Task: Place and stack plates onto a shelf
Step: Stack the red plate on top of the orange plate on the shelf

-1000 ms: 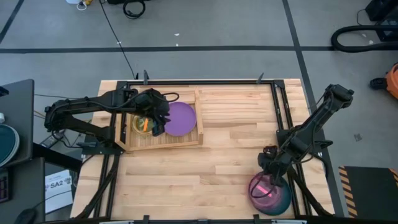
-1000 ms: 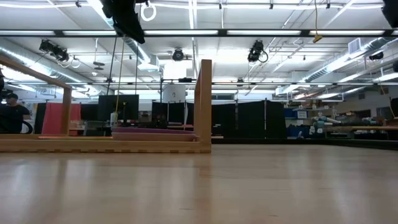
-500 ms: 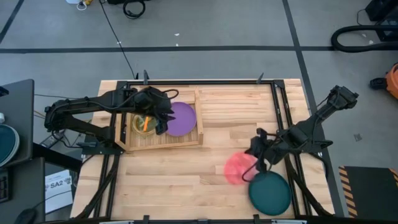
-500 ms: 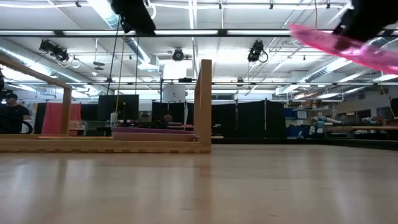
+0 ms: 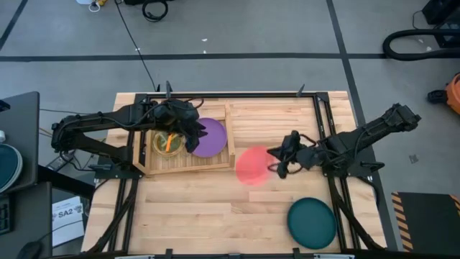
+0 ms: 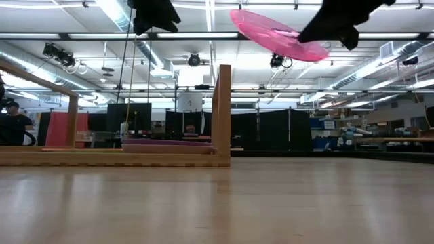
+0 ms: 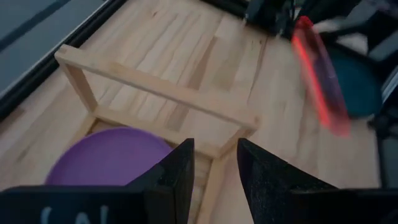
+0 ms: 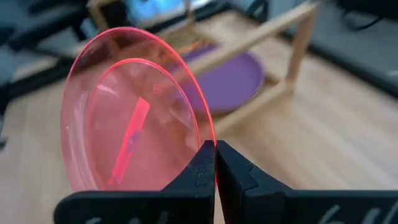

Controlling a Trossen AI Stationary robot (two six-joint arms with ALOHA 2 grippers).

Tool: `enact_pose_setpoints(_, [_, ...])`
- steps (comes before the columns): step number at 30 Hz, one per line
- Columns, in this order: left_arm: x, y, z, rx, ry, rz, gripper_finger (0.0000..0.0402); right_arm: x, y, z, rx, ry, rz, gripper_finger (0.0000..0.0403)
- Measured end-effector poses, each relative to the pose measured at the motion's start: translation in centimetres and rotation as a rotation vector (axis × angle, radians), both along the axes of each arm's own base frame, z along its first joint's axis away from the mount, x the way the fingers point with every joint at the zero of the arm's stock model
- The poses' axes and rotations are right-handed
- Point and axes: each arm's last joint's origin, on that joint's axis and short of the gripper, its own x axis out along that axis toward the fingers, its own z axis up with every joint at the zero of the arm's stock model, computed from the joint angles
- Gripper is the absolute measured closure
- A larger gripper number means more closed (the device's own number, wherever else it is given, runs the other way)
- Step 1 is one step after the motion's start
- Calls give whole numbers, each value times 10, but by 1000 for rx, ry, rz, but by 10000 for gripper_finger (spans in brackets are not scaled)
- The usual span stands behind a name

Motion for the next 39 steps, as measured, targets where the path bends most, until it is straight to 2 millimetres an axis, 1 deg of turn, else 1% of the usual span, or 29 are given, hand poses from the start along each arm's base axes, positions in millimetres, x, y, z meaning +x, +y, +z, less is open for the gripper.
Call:
enact_pose_setpoints(3, [2, 0, 3, -36, -41, 30, 273, 6, -9, 6, -40, -65, -71, 394])
enact_pose_setpoints(10, [9, 1, 14, -9, -172, 21, 273, 17, -34, 23, -140, -193, -181, 394])
enact_pose_setpoints(14, [12, 2, 21, 48, -249, 4, 273, 20, -50, 28, -171, -226, -242, 394])
enact_pose_setpoints(20, [13, 5, 27, 150, -288, 73, 273, 21, -67, 32, -172, -261, -322, 394])
enact_pose_setpoints(27, [13, 7, 28, 192, -288, 128, 273, 27, -81, 35, -165, -326, -389, 394])
enact_pose_setpoints(32, [13, 7, 28, 193, -288, 131, 273, 39, -88, 34, -195, -367, -408, 394])
enact_pose_setpoints(39, [12, 9, 28, 220, -282, 183, 273, 56, -89, 29, -221, -420, -399, 394])
